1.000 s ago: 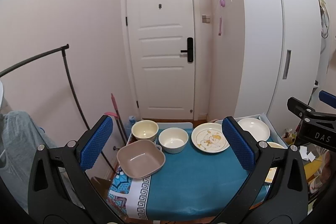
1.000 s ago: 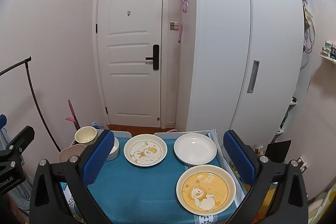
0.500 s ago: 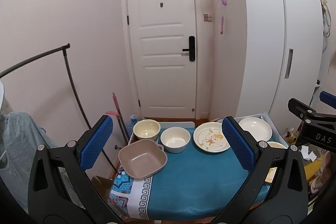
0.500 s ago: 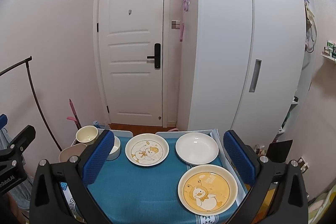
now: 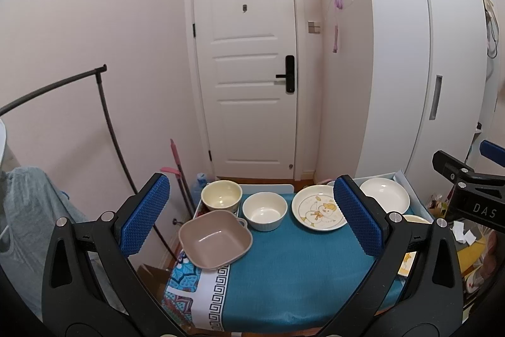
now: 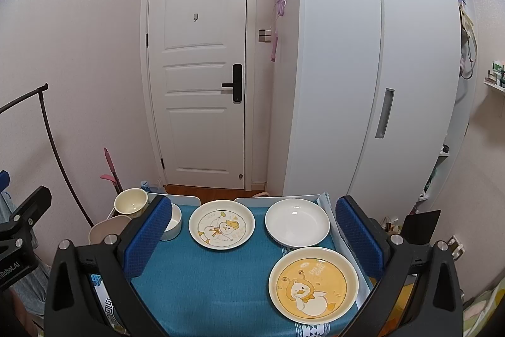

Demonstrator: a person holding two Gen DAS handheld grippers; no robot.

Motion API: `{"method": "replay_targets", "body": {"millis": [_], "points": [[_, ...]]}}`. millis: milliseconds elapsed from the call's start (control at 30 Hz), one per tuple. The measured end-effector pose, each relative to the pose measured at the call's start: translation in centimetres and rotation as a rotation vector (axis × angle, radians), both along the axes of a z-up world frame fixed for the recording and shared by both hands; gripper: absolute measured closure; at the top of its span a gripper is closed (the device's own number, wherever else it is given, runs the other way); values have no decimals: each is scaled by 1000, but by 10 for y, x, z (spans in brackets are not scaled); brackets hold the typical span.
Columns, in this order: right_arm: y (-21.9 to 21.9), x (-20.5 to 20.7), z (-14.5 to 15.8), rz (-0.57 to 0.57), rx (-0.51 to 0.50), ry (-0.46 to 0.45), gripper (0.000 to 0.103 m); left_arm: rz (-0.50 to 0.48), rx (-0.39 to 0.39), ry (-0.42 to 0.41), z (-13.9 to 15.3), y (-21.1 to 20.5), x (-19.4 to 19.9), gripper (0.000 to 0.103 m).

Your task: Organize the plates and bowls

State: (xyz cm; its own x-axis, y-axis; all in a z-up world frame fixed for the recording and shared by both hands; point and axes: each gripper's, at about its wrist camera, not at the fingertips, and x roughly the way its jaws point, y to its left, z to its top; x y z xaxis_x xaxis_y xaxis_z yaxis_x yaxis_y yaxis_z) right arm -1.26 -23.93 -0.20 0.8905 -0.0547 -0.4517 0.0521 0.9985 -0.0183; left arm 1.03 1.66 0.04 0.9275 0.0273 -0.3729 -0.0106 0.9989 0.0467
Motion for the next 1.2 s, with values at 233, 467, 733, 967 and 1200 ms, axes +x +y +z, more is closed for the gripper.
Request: {"method": "replay_targets", "body": {"millis": [233, 467, 733, 967, 1200], "points": [[0, 3, 0, 0, 2, 3, 0, 5, 0, 0, 1, 1, 2, 0], [1, 3, 0, 0, 3, 2, 0, 5, 0, -1, 0, 0, 1, 0], [1, 2, -3, -5, 2, 5, 0, 6, 1, -2, 1, 1, 1, 0], [2, 1, -2, -3, 1, 2, 0, 7, 2, -3, 2, 3, 0, 0], [4, -2, 0, -1, -1, -9, 0, 13, 1, -19, 7, 7, -7, 0]]}}
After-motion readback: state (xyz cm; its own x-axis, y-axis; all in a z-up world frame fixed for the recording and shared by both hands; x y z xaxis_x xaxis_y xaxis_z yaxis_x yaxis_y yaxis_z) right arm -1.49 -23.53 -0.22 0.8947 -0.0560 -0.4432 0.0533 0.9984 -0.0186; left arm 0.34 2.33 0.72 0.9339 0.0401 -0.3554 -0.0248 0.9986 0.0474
